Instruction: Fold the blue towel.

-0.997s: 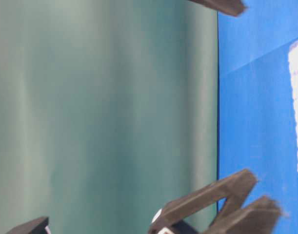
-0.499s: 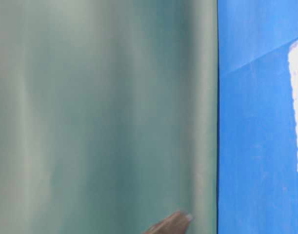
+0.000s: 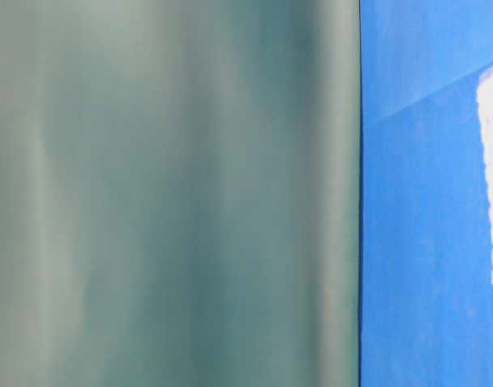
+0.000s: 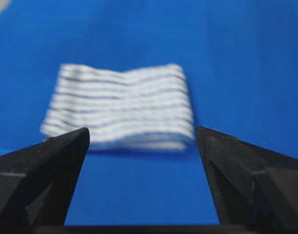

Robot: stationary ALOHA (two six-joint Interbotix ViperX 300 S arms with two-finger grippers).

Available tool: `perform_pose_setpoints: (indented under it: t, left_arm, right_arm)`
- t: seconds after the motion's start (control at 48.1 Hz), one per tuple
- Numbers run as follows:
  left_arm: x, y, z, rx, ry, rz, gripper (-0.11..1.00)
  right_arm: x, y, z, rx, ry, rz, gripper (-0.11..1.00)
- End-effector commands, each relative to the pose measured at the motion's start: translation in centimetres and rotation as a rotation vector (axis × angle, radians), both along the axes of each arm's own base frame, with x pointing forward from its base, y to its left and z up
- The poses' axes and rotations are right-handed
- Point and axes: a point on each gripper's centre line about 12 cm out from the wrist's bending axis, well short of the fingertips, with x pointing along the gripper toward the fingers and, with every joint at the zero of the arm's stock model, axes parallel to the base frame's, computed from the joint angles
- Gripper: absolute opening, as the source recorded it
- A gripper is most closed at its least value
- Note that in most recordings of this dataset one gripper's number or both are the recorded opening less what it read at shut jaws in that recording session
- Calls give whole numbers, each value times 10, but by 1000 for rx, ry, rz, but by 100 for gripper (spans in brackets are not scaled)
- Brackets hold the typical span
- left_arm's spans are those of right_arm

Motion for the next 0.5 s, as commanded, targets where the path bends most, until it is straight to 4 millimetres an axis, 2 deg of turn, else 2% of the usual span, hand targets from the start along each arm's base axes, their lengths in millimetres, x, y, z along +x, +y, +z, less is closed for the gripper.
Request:
perform_pose_setpoints:
  t: [0.0, 0.104, 0.229, 0.478]
  left_arm:
    - [-13, 4, 8, 26, -64, -3, 87]
    - [-29, 11, 6, 52, -104, 3, 87]
    - [-42, 20, -7, 56, -84, 31, 86]
    - [-51, 24, -20, 61, -41, 32, 82]
  right_arm:
    - [-3, -8, 0, -9, -10, -43, 82]
    - [-4, -9, 2, -10, -22, -52, 82]
    - [-3, -10, -3, -9, -9, -60, 82]
    - [2, -15, -15, -12, 6, -105, 82]
